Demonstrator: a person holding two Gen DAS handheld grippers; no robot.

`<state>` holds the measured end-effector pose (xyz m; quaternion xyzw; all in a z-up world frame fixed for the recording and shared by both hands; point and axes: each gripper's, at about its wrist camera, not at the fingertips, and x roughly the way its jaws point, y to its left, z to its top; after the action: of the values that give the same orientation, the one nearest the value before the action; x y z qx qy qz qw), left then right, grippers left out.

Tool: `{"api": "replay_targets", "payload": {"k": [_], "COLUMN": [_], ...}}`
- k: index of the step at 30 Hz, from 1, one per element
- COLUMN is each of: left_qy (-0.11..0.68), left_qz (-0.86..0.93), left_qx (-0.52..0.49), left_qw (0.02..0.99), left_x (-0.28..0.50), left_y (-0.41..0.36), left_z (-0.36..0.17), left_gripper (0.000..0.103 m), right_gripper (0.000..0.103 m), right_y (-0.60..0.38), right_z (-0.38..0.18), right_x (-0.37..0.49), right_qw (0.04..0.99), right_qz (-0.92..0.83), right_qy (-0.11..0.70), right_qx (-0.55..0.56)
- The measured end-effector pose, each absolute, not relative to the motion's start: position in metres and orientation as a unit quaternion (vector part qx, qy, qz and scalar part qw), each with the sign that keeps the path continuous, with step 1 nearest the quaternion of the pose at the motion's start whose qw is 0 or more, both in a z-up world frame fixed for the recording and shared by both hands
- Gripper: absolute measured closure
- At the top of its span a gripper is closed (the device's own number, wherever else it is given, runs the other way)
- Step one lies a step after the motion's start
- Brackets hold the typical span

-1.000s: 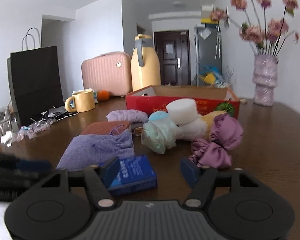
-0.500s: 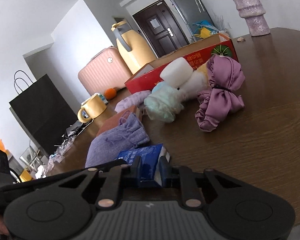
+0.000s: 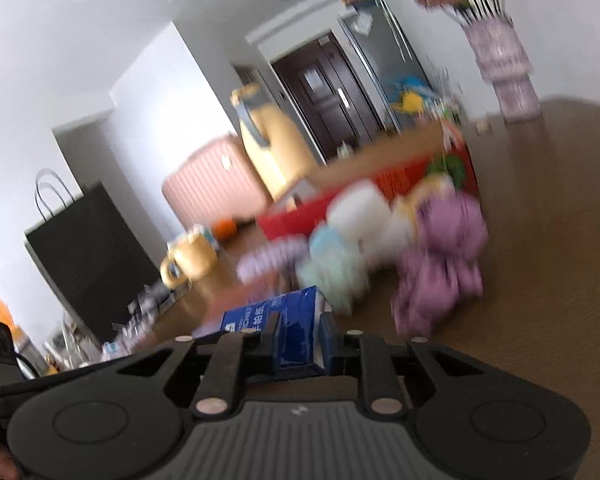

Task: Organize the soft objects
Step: 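Carry the packet with the left tool into the cardboard box and release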

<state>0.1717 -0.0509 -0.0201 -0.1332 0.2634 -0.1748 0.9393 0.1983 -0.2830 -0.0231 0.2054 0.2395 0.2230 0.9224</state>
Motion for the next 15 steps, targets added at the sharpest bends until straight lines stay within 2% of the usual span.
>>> {"api": "replay_targets", "payload": {"k": [4,7,12,15], "left_qy": [0.235,0.227,0.285,0.328], "left_qz": [-0.199,-0.213,-0.204,-0.184], "left_qx": [-0.135,-0.141,-0.157,-0.163], "left_qw": [0.942,0.940,0.923,0.912], "left_x": [0.205,0.265,0.418,0.509], "left_y": [-0.048,-0.044,-0.031,-0.021], "left_z": [0.015,0.045,0.075,0.069], "left_gripper": [0.083,0.084,0.085,0.085], "right_gripper": [0.084,0.084,0.084,0.085], "right_y": [-0.283,-0.275,-0.258,-0.239], "right_z": [0.021,0.047,0.066,0.052], "right_x": [0.259,0.331,0.490,0.578], "right_qw": [0.932,0.936,0.910,0.894], "right_qz": [0.230,0.223,0.214,0.198], "right_qy": [0.205,0.205,0.288,0.346], "right_qx": [0.192,0.177,0.207,0.205]}}
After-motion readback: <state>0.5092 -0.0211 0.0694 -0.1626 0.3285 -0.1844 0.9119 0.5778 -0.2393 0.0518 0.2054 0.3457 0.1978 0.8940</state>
